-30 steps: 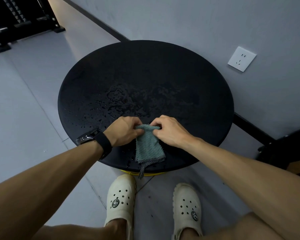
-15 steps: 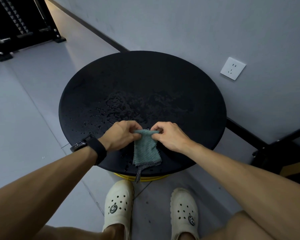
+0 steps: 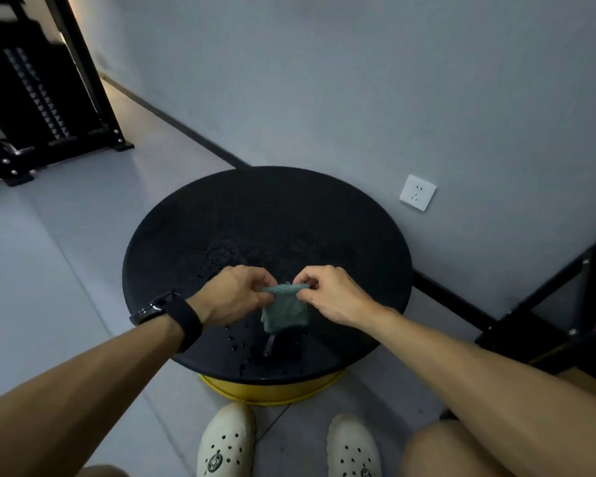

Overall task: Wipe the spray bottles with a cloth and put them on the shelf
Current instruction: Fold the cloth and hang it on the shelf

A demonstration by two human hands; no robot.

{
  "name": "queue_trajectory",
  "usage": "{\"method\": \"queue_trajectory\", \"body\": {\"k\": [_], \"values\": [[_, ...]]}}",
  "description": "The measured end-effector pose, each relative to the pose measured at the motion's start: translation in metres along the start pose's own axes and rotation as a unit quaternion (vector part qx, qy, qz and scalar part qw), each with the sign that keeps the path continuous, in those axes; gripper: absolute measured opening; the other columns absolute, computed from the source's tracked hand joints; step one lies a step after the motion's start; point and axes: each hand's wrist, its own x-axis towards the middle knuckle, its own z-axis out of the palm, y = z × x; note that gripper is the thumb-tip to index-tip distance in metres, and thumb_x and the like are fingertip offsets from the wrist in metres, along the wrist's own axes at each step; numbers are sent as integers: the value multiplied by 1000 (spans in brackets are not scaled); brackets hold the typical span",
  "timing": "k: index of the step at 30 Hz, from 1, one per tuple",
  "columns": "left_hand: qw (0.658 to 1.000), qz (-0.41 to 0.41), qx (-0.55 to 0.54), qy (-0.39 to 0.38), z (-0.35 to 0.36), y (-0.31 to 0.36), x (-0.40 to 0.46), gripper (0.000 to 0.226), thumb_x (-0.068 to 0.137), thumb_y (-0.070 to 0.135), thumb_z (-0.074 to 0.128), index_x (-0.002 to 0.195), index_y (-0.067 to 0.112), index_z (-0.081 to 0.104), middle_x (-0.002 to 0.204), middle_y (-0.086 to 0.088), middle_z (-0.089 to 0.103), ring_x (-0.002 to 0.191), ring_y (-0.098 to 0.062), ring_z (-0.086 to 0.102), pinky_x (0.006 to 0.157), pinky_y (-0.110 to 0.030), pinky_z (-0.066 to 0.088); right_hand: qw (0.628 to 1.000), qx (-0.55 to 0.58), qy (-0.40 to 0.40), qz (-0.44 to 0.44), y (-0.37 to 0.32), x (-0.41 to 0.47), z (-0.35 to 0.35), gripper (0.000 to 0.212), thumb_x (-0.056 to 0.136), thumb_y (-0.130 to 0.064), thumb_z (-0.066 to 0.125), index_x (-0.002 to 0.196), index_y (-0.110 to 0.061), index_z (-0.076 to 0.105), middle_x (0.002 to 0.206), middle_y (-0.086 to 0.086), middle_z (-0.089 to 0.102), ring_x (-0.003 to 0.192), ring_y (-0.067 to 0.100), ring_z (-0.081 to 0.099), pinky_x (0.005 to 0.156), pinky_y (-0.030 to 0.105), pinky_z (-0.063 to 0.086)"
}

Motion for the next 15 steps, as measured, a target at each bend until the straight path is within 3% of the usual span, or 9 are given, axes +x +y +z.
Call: {"method": "queue_trajectory", "body": {"k": [11,15], "values": [[992,61,40,104,-90,82,-38,11,94,26,63,104,29,68,100,9,69,91,-6,61,69,-14,43,993,3,96,-75,-69,-42,-92,10,88,-25,63,95,-28,70,75,-15,59,63,0,52,54,16,35],[986,82,52,138,-117,110,-55,12,94,24,63,105,26,68,99,10,69,92,-8,61,74,-18,45,986,11,129,-102,-94,-56,-119,9,86,-23,64,90,-28,70,82,-12,66,71,5,58,66,25,48]]}}
